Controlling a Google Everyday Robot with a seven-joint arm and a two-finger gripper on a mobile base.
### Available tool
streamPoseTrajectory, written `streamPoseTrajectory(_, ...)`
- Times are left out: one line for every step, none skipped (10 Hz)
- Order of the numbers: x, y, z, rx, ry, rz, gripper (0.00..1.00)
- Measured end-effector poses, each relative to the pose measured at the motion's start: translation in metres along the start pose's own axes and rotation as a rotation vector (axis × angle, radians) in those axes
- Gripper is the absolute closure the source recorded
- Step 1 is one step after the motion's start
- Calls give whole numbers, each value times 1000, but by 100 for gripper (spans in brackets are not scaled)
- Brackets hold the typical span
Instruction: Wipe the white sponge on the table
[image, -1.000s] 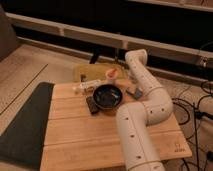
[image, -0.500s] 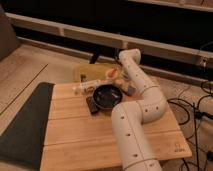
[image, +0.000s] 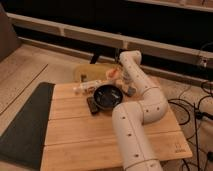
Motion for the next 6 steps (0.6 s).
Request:
streamPoseTrajectory(2, 5, 1, -18, 10, -3, 100)
streamPoseTrajectory(4, 10, 1, -36, 24, -10, 100)
streamPoseTrajectory(5, 16, -1, -53, 32, -20, 100)
streamPoseTrajectory(6, 21, -2, -72, 42, -32, 100)
streamPoseTrajectory(8, 26, -3, -88, 56, -45, 100)
streamPoseTrajectory(9, 29, -3, -95, 68, -53, 100)
